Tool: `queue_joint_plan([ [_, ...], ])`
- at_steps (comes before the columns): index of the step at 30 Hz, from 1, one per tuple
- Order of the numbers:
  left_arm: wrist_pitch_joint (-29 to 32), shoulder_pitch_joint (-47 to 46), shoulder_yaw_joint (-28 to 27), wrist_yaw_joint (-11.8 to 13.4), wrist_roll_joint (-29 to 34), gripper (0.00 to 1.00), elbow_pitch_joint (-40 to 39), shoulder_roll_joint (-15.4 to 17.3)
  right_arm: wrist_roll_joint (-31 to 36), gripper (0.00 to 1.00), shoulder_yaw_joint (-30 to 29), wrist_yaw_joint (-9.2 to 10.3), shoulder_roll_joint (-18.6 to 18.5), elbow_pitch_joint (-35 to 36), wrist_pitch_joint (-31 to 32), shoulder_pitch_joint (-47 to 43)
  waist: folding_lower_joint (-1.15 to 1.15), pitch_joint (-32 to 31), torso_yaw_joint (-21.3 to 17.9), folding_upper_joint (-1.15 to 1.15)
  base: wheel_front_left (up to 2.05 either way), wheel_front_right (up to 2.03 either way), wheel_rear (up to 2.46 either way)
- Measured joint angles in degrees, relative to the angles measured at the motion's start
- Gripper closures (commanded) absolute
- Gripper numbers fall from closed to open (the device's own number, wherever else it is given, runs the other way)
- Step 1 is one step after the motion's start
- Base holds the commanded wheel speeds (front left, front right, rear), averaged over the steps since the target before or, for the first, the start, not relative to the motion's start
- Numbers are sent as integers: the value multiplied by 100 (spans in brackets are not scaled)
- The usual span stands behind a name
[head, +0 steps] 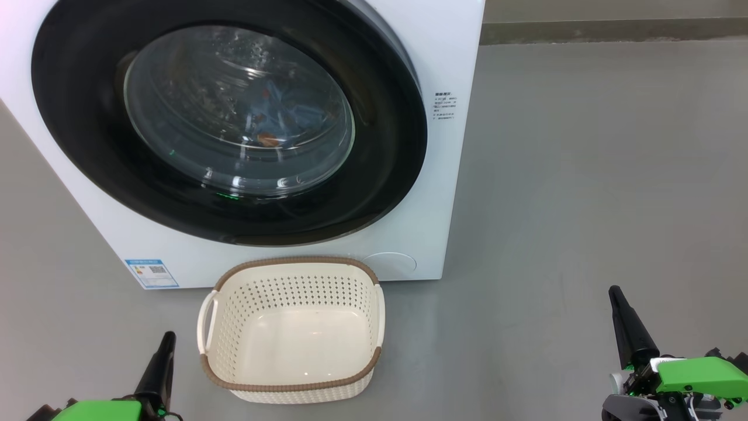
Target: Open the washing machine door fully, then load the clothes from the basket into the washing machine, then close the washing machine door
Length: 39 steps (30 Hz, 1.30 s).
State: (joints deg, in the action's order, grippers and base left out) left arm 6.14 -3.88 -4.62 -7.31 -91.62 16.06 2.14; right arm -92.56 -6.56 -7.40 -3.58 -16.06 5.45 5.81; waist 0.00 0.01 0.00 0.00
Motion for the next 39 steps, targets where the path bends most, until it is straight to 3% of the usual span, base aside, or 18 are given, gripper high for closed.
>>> queue_joint_plan([
  [39,0,-1,-2,0,0,100,0,-1,0,100,-22,0,11,0,2,0,0,0,0,0,0,0,0],
])
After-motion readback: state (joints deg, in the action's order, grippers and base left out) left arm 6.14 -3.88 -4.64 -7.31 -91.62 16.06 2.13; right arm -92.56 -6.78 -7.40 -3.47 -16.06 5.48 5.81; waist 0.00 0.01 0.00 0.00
